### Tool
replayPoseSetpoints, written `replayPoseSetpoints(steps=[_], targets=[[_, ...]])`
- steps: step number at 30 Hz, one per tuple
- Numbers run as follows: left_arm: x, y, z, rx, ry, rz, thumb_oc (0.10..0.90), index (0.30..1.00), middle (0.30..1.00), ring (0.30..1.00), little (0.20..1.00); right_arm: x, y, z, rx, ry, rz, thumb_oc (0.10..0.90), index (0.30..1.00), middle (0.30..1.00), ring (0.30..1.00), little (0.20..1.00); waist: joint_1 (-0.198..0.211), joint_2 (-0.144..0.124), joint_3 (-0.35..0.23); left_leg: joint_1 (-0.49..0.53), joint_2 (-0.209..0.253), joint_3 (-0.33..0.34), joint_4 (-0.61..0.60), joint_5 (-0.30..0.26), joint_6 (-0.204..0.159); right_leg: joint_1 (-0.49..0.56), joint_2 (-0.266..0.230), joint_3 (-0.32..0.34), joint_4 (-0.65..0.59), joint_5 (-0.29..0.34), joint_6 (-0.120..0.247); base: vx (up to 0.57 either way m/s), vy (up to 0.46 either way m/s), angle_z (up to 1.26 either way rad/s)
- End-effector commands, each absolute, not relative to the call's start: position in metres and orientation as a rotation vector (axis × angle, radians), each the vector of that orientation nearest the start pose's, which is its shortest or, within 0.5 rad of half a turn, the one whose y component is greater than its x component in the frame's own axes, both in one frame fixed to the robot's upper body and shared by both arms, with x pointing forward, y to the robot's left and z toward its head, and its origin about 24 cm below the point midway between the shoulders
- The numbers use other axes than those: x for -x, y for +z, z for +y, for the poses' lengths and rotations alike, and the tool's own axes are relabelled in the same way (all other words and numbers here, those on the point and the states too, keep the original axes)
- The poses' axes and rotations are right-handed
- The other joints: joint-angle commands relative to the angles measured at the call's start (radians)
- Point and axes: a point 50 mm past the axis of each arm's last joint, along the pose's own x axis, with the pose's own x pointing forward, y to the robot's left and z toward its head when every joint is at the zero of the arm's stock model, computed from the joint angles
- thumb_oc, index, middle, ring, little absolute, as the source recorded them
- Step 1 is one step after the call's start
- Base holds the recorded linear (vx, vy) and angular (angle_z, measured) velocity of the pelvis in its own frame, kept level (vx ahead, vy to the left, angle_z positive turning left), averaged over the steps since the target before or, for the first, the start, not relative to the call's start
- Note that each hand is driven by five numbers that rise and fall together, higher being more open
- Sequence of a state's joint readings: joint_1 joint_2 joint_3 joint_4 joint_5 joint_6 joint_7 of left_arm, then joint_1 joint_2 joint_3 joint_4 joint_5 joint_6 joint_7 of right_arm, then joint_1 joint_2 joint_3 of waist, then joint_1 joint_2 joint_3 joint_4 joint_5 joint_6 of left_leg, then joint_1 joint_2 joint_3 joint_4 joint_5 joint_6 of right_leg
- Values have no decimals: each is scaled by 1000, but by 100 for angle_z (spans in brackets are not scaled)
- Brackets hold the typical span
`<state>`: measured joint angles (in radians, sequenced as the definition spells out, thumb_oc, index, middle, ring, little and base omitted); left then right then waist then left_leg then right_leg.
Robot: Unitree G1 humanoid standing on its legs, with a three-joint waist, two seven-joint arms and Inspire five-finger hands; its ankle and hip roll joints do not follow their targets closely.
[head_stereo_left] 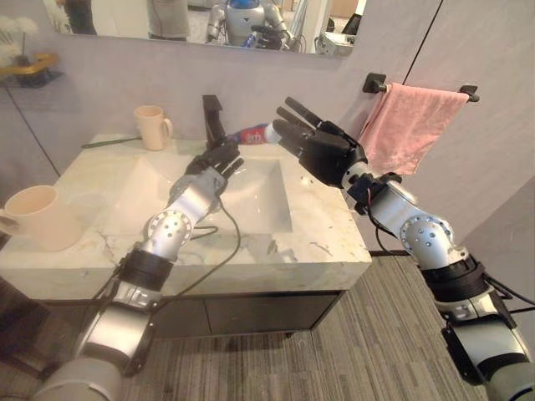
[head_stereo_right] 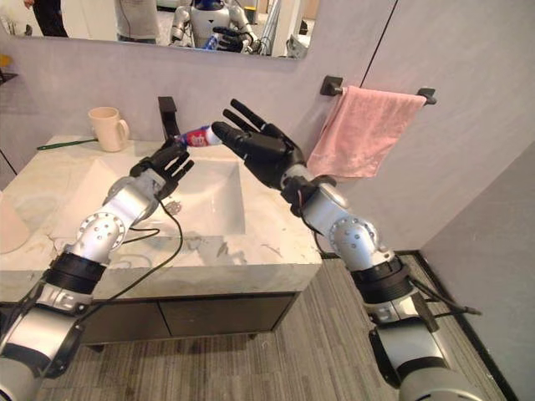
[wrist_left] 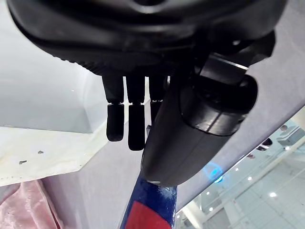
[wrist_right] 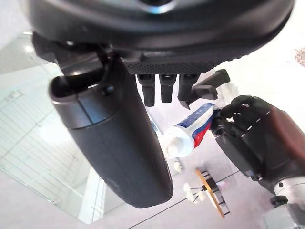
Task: Organize the bathroom.
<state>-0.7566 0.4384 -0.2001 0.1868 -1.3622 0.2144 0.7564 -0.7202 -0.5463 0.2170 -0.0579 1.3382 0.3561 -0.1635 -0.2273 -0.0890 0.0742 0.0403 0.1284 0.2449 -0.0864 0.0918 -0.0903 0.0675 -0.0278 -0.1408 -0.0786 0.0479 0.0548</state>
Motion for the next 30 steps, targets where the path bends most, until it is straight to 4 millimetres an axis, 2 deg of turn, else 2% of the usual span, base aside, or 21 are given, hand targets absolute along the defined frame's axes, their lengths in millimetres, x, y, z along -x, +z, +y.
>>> replayPoseSetpoints(steps=[1, 9, 20, 30], targets=[[-352, 264, 154, 765, 50, -153, 400, 300, 300, 300, 300, -308, 278, -138, -534, 635, -326, 800, 900, 900, 900, 900, 8, 11, -130, 0, 65, 75, 3, -17, -11, -32, -3, -69, 96, -85, 83, 0, 0, 0], [-350, 264, 163, 793, 71, -160, 400, 300, 300, 300, 300, -303, 278, -154, -425, 614, -358, 800, 900, 900, 900, 900, -5, 9, -133, 1, 69, 84, 2, -17, -14, -35, -4, -65, 96, -84, 84, 1, -1, -1], [-347, 263, 166, 814, 70, -173, 400, 300, 300, 300, 300, -306, 258, -163, -252, 573, -302, 800, 900, 900, 900, 900, -10, 13, -124, 0, 72, 85, 2, -14, -19, -38, -6, -68, 96, -84, 83, 1, 0, 0], [-346, 262, 167, 815, 52, -165, 400, 300, 300, 300, 300, -310, 253, -163, -208, 548, -308, 800, 900, 900, 900, 900, 1, 17, -114, -6, 73, 76, 2, -11, -20, -34, -11, -75, 93, -84, 85, 0, 0, 0]])
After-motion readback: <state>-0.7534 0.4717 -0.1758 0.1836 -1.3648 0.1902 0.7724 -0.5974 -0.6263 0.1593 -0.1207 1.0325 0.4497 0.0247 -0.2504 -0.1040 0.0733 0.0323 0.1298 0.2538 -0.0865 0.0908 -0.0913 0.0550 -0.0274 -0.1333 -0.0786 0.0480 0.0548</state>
